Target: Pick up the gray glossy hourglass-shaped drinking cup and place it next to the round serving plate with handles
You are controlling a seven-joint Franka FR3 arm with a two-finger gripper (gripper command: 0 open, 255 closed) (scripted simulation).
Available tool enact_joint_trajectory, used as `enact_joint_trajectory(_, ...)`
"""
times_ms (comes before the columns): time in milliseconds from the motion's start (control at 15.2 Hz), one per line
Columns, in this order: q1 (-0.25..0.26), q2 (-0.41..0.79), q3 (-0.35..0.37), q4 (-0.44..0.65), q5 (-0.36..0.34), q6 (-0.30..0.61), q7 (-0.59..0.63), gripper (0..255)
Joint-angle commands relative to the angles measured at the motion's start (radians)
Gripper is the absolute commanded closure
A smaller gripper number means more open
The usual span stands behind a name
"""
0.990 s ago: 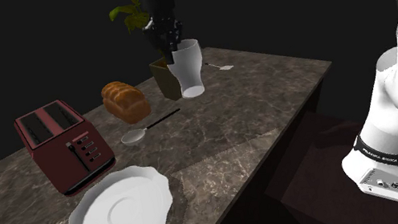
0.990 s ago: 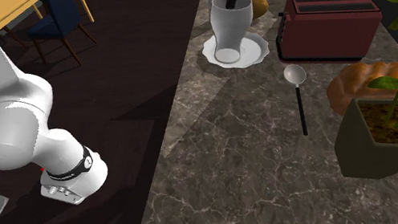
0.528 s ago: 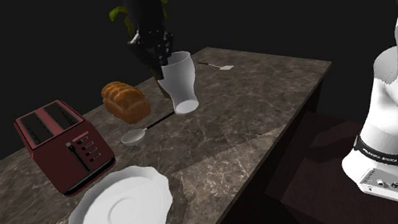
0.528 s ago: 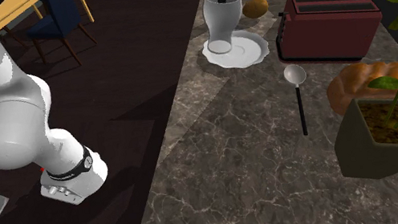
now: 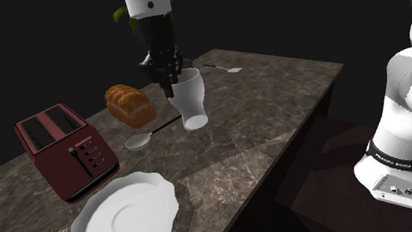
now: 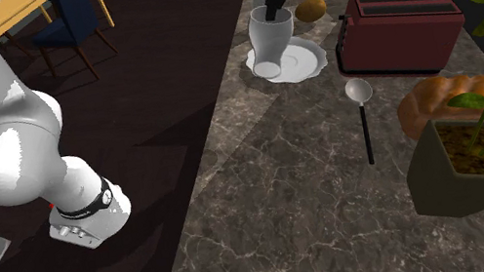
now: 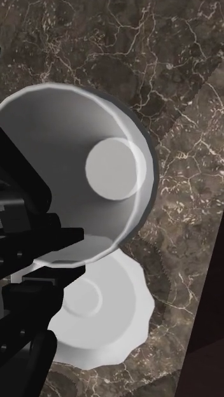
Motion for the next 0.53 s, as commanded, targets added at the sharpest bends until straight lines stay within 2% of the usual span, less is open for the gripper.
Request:
enact_joint_trajectory(0, 0.001, -0.003, 0.001, -0.032, 0.001, 0.03, -0.004, 255)
enact_joint_trajectory(462, 0.002, -0.001, 0.001, -0.124, 0.004, 0.122, -0.019, 255)
